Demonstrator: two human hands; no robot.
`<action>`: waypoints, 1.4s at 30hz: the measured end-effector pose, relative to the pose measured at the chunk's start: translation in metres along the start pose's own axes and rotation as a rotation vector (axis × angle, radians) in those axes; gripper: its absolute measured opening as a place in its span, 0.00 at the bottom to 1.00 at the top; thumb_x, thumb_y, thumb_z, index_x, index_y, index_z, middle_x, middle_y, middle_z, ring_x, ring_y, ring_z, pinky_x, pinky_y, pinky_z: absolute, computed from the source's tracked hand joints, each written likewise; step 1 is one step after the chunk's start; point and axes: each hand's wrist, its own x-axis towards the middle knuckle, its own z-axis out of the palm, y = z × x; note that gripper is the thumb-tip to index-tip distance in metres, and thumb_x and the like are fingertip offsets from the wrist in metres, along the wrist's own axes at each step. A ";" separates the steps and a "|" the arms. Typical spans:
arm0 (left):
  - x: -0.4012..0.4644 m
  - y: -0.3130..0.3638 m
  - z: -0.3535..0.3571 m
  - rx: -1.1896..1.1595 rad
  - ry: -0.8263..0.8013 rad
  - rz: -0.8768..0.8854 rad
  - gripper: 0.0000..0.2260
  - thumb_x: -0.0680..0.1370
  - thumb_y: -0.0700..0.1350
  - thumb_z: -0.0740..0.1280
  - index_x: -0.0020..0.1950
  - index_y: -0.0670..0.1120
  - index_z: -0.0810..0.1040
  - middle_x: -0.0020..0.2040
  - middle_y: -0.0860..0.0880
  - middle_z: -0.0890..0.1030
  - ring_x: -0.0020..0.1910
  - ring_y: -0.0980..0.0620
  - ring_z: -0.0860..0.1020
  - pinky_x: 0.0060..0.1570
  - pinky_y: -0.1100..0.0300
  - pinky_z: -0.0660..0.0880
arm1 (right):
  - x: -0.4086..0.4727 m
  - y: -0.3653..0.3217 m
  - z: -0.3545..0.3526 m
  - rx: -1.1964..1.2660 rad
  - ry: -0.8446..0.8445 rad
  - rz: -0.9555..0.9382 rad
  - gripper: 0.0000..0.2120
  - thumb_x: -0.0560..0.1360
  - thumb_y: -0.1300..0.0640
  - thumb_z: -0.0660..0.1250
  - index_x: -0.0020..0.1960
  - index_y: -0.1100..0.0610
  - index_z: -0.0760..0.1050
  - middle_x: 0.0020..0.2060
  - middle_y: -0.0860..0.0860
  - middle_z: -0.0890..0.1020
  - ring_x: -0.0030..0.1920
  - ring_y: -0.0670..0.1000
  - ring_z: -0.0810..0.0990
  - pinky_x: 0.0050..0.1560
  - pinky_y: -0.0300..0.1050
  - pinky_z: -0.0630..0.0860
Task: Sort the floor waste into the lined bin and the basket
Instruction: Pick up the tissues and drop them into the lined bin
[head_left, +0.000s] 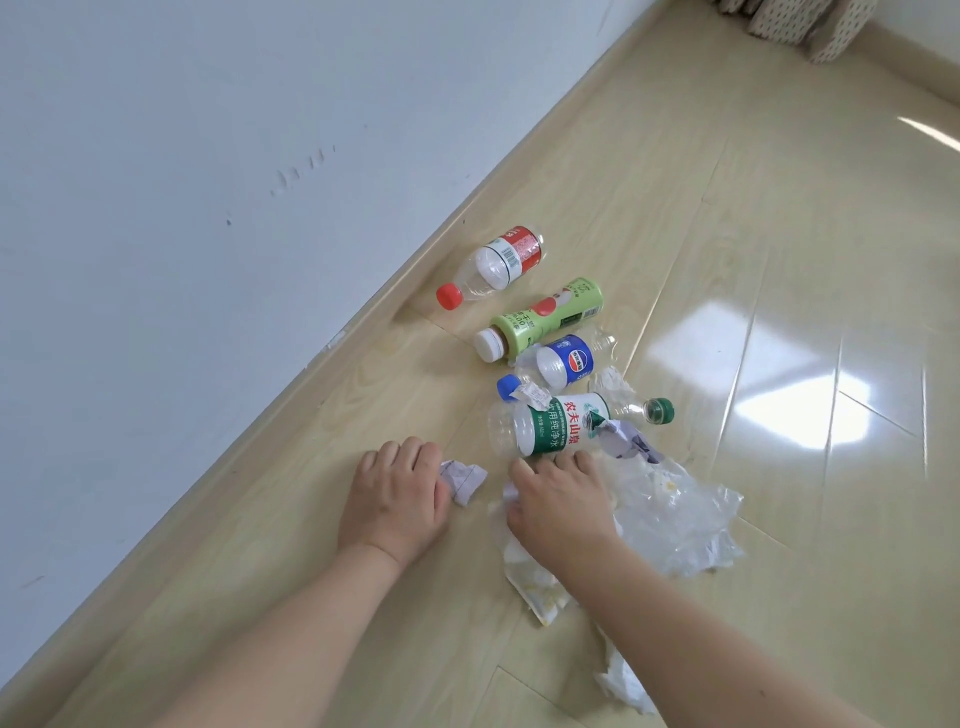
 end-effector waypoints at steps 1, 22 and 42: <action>0.000 0.000 0.001 0.004 0.009 0.000 0.08 0.72 0.45 0.56 0.37 0.46 0.73 0.33 0.48 0.73 0.31 0.44 0.71 0.32 0.54 0.65 | -0.001 0.001 0.003 -0.004 0.024 -0.022 0.14 0.52 0.55 0.77 0.28 0.54 0.71 0.21 0.50 0.73 0.28 0.55 0.74 0.41 0.48 0.60; 0.003 0.003 -0.028 -0.210 -0.289 -0.117 0.08 0.71 0.45 0.53 0.36 0.45 0.69 0.32 0.48 0.72 0.31 0.44 0.70 0.34 0.56 0.64 | -0.033 0.021 -0.092 0.540 0.041 0.144 0.17 0.82 0.49 0.54 0.46 0.58 0.76 0.42 0.51 0.77 0.45 0.54 0.74 0.45 0.47 0.66; 0.042 0.317 -0.227 -0.702 -0.642 0.163 0.09 0.80 0.43 0.60 0.43 0.42 0.75 0.36 0.47 0.82 0.30 0.52 0.72 0.35 0.60 0.70 | -0.284 0.245 -0.160 0.930 0.264 0.648 0.16 0.80 0.51 0.56 0.49 0.62 0.74 0.43 0.52 0.80 0.39 0.53 0.76 0.41 0.45 0.71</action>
